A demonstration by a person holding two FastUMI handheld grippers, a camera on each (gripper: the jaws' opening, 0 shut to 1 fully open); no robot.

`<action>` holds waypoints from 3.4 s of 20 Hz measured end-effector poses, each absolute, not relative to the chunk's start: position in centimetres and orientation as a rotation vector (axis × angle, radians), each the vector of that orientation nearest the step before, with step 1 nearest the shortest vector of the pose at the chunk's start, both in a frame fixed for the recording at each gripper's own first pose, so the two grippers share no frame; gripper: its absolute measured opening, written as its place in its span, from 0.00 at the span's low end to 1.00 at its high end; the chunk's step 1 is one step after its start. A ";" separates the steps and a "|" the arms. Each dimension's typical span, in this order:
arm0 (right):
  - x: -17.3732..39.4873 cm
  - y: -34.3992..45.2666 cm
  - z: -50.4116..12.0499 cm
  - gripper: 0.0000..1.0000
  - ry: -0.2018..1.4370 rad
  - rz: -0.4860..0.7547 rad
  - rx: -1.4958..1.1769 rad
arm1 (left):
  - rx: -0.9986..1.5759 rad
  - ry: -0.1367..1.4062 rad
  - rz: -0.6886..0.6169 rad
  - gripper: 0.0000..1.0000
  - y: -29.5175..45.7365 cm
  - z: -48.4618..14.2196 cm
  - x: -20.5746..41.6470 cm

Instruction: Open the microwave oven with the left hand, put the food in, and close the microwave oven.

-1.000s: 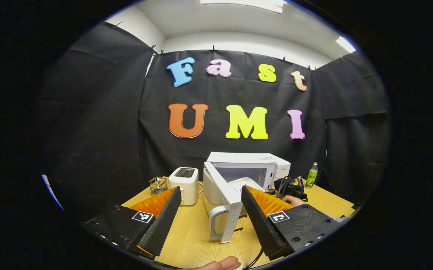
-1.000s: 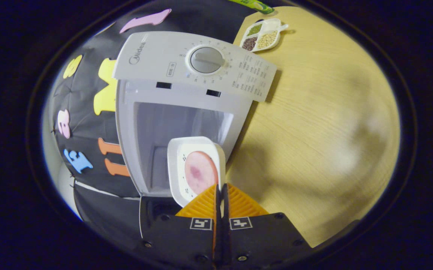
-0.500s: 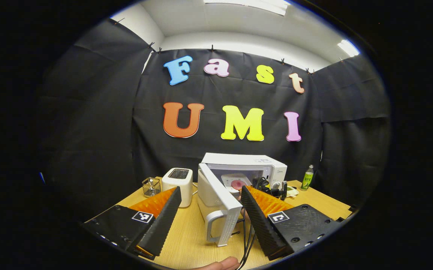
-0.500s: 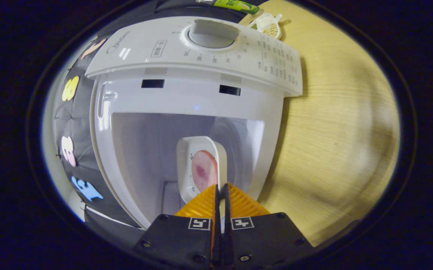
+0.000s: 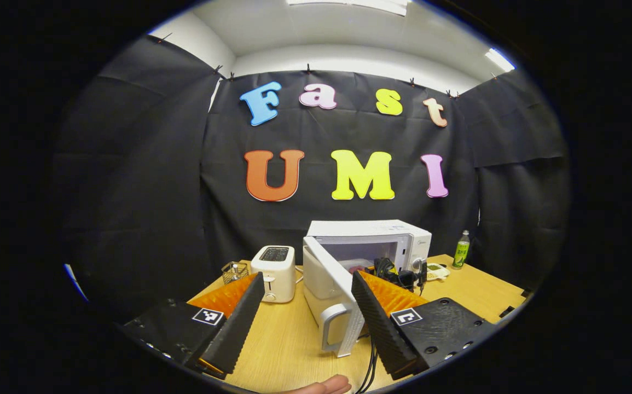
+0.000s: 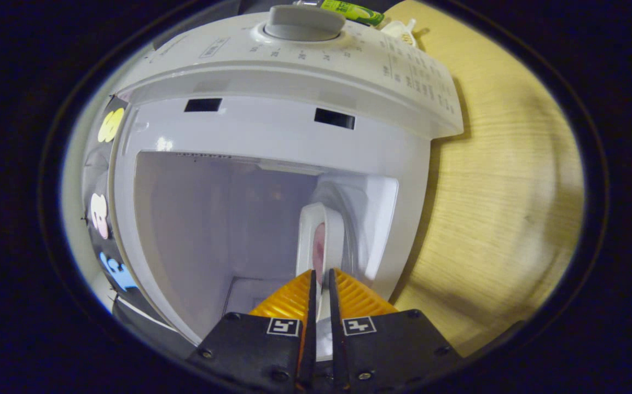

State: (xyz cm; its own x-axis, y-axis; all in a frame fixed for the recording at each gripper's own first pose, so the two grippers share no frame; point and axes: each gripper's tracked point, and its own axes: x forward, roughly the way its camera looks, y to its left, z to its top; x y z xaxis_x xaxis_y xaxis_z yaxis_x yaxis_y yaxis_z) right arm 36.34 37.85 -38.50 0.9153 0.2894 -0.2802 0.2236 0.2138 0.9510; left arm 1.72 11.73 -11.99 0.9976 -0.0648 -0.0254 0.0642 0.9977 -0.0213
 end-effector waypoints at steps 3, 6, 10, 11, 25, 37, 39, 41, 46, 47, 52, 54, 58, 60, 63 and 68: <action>36.2 38.2 -38.0 0.19 0.426 0.070 1.342 | -0.047 0.034 -0.068 0.95 11.7 -12.1 1.3; 34.9 38.7 -37.7 0.31 0.429 0.097 1.361 | -0.026 0.043 -0.049 0.95 12.6 -12.5 1.1; 32.8 38.3 -37.0 0.58 0.462 0.126 1.280 | -0.022 0.040 -0.001 0.95 14.1 -12.0 0.1; 32.5 38.2 -37.2 0.63 0.477 0.127 1.255 | -0.024 0.040 0.004 0.95 14.2 -12.2 -0.2; 27.4 28.3 -29.9 1.00 0.221 0.130 0.226 | -0.022 0.062 0.099 0.95 16.9 -14.4 -0.9; 15.2 19.7 -13.7 0.92 0.027 0.210 -0.115 | -0.018 0.062 0.061 0.86 18.2 -16.5 2.6; 11.4 18.9 -11.4 0.93 0.019 0.264 -0.069 | -0.035 0.066 0.043 0.70 18.2 -17.2 3.9; 8.6 17.1 -9.4 1.00 -0.006 0.281 -0.023 | -0.057 0.085 0.013 0.32 18.2 -18.2 4.8; 4.8 12.4 -5.5 0.91 -0.079 0.213 -0.046 | -0.072 0.116 -0.204 0.00 15.5 -21.8 7.2; 4.2 12.0 -5.2 1.00 -0.089 0.208 -0.051 | -0.066 0.098 -0.248 0.00 14.7 -22.4 7.9; 0.9 10.4 -5.3 1.00 -0.098 0.216 -0.041 | -0.140 0.083 -0.451 0.00 11.1 -23.8 9.0; -0.3 9.7 -5.5 1.00 -0.104 0.217 -0.001 | -0.119 0.052 -0.493 0.00 10.1 -23.7 9.3; -2.0 8.0 -6.5 1.00 -0.086 0.219 0.048 | -0.074 0.070 -0.526 0.00 8.2 -24.5 9.9; -2.8 6.9 -6.6 1.00 -0.089 0.213 0.057 | -0.057 0.070 -0.550 0.00 6.4 -24.5 9.8; -3.9 5.4 -7.1 1.00 -0.095 0.199 0.055 | -0.017 0.037 -0.549 0.00 3.5 -24.1 10.5; -5.5 3.1 -7.7 0.92 -0.089 0.179 0.068 | 0.027 0.044 -0.522 0.00 -1.6 -24.6 13.1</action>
